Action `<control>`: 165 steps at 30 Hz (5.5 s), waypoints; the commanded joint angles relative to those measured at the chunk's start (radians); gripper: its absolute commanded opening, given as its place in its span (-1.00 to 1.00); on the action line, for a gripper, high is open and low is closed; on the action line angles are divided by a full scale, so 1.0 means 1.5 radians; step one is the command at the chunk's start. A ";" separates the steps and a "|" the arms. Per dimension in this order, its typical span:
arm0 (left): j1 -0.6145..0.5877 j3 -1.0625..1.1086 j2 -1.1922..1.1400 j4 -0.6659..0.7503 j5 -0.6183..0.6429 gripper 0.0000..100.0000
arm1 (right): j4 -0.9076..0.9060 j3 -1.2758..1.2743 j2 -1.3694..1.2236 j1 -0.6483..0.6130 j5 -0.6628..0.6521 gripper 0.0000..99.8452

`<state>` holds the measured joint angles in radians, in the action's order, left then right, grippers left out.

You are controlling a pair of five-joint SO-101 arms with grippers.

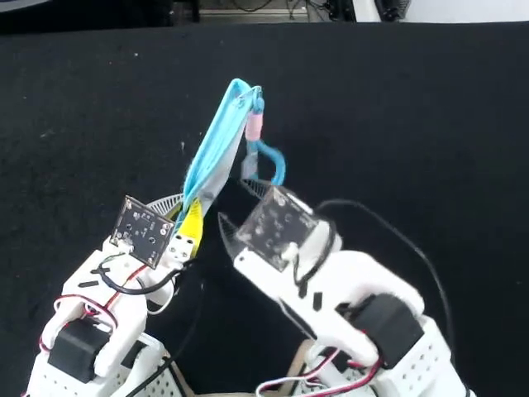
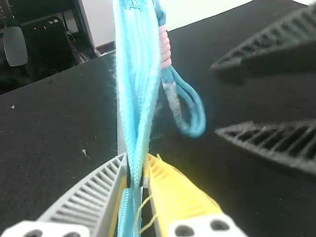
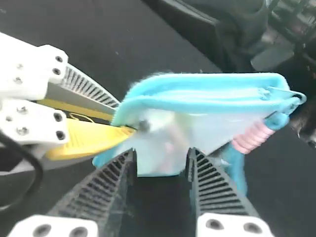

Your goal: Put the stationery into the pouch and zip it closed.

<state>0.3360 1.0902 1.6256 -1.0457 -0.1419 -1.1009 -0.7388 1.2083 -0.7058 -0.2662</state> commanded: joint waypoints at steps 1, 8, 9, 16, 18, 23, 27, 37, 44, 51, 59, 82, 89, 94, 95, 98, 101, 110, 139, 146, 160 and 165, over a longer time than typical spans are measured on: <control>0.003 -0.006 -0.004 0.009 0.000 -0.94 | 0.091 -0.074 0.070 -0.019 0.053 -0.68; 0.003 -0.006 -0.004 0.008 0.000 -0.94 | 0.165 -0.106 0.075 -0.023 0.087 -0.68; 0.003 -0.006 -0.004 0.008 0.000 -0.94 | 0.173 -0.106 0.075 -0.023 0.091 -0.68; 0.003 -0.006 -0.004 0.009 0.000 -0.94 | 0.200 -0.105 0.027 -0.024 0.090 -0.68; 0.003 -0.006 -0.004 0.009 0.000 -0.94 | 0.219 -0.106 0.012 -0.024 0.091 -0.68; 0.003 -0.006 -0.004 0.009 0.000 -0.94 | 0.220 -0.105 0.003 -0.053 0.091 -0.69; 0.003 -0.006 -0.004 0.008 0.000 -0.94 | 0.223 -0.105 0.003 -0.063 0.091 -0.69; 0.003 -0.004 -0.004 0.008 0.000 -0.94 | 0.214 -0.066 0.012 0.027 0.087 -0.98; -0.041 -0.006 -0.004 0.026 -0.004 -0.94 | 0.122 -0.070 0.176 0.149 0.086 -0.98; -0.143 -0.012 -0.004 0.086 -0.002 -0.94 | 0.120 -0.185 0.262 0.326 0.090 -0.97; -0.257 -0.129 -0.012 0.094 -0.004 -0.94 | 0.090 -0.210 0.140 0.402 0.090 -0.94; -0.161 -0.337 -0.673 0.310 -0.064 -0.93 | 0.259 -0.335 -0.146 0.458 0.137 -0.64; -0.117 -0.455 -0.814 0.211 0.055 -0.62 | 0.308 -0.380 -0.150 0.504 0.138 -0.64; -0.074 -0.513 -0.813 0.155 0.083 -0.63 | 0.328 -0.396 -0.150 0.504 0.138 -0.64; -0.072 -0.523 -0.810 0.148 0.083 -0.63 | 0.327 -0.396 -0.150 0.504 0.138 -0.64; -0.075 -0.545 -0.799 0.124 0.084 -0.63 | 0.327 -0.396 -0.150 0.504 0.138 -0.64; -0.094 -0.543 -0.778 0.084 0.080 -0.63 | 0.327 -0.397 -0.150 0.504 0.138 -0.64; -0.270 -0.412 -0.649 -0.039 0.080 -0.94 | 0.331 -0.406 -0.146 0.503 0.138 -0.95; -0.495 0.307 0.117 -0.042 -0.084 -0.90 | 0.054 -0.370 -0.146 0.421 -0.070 -0.91; -0.460 0.262 0.128 -0.150 -0.085 -0.90 | 0.091 -0.399 -0.145 0.458 -0.069 -0.98; -0.367 0.328 0.135 -0.161 -0.084 -0.90 | 0.091 -0.441 -0.145 0.517 0.110 -0.98; -0.368 0.327 0.135 -0.163 -0.084 -0.90 | 0.110 -0.448 -0.142 0.536 0.167 -0.98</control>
<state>-0.2271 1.5950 1.8328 -1.2835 -0.2616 -0.9797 -1.4124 0.9874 0.0798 -0.0667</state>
